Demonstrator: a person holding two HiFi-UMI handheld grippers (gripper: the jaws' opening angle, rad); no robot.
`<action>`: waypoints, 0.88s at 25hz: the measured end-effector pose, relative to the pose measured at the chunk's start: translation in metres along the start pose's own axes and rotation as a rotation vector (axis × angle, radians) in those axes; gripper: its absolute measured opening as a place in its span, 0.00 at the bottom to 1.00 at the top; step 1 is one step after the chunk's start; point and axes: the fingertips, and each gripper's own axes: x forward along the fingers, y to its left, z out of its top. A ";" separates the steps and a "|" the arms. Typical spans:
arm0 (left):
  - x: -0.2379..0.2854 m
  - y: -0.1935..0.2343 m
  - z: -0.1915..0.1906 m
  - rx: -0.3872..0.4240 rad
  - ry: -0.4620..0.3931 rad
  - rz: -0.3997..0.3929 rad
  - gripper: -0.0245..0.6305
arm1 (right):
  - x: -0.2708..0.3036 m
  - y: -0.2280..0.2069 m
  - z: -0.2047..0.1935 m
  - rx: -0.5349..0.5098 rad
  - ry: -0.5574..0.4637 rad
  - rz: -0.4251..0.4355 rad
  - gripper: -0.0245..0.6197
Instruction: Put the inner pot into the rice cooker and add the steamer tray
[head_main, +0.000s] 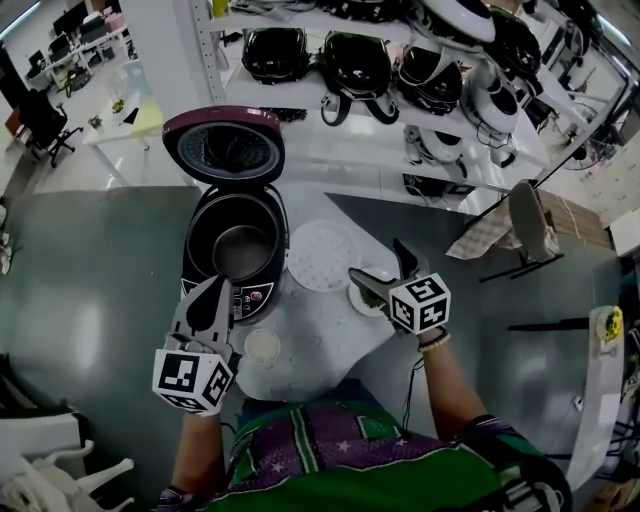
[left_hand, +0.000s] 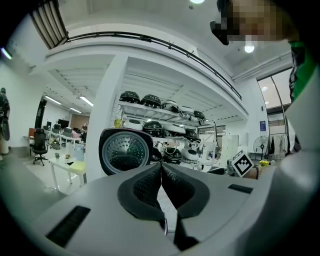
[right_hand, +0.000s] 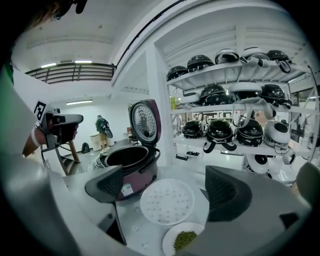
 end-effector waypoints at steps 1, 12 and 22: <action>0.003 -0.003 -0.002 0.003 0.002 0.009 0.07 | 0.004 -0.007 -0.006 0.000 0.009 0.006 0.82; 0.027 -0.025 -0.006 0.025 0.039 0.133 0.07 | 0.050 -0.062 -0.055 0.001 0.124 0.080 0.80; 0.034 -0.034 -0.027 0.031 0.098 0.220 0.07 | 0.095 -0.081 -0.092 -0.044 0.247 0.178 0.59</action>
